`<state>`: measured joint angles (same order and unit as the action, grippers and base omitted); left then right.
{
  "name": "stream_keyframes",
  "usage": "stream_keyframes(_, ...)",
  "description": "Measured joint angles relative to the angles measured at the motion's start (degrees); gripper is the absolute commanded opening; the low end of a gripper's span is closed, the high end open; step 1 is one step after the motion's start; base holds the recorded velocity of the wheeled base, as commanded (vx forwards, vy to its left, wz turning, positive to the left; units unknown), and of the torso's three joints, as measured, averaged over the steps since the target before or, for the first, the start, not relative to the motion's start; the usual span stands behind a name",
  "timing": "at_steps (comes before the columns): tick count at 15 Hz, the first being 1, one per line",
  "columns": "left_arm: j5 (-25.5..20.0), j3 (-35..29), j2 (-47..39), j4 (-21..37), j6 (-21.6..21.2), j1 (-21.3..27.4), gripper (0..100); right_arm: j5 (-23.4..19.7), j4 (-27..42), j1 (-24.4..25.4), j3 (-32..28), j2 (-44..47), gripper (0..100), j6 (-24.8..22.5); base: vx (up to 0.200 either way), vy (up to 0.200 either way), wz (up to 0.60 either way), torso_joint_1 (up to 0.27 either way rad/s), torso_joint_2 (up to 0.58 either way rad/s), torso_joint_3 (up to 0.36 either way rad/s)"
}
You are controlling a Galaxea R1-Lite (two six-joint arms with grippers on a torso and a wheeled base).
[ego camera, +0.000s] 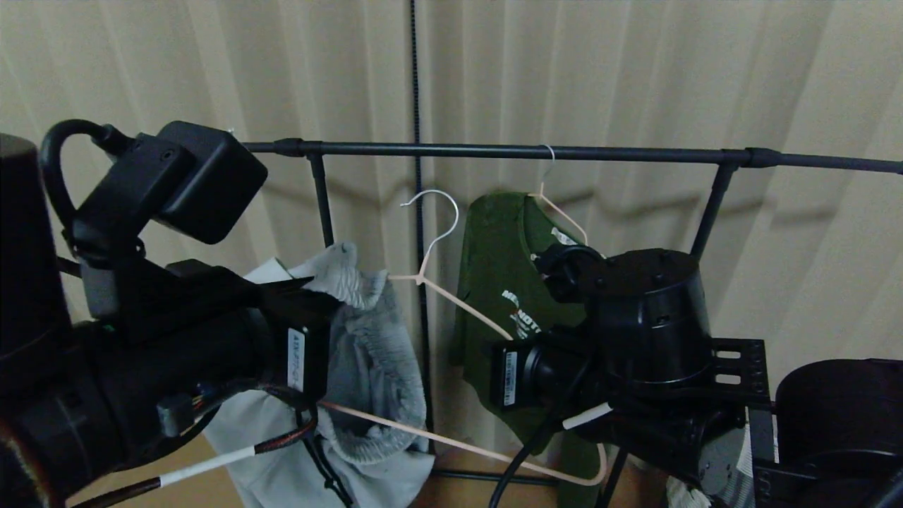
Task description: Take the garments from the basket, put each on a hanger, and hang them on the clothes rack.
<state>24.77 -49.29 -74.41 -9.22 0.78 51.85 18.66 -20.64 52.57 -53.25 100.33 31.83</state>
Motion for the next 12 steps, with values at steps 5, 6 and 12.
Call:
stream_keyframes(5, -6.4, 4.7, 1.9, -1.6, -1.6, -0.7, 0, 0.0, -3.7, 0.0, 0.8, -0.7, 0, -1.5, 0.000, 0.000, 0.00, 0.000, 0.00, 0.000)
stream_keyframes(6, -6.5, 5.7, 2.3, -1.8, -2.6, -0.7, 0, 0.1, -3.8, 0.0, 1.0, -1.2, 0, -1.4, 0.000, 0.000, 0.00, 0.000, 0.00, 0.000)
stream_keyframes(12, -6.6, 7.9, 4.0, -1.8, -3.8, -1.0, 100, 0.4, -12.5, 0.0, 6.2, -4.7, 0, -6.4, 0.000, 0.000, 0.00, 0.000, 0.00, 0.000)
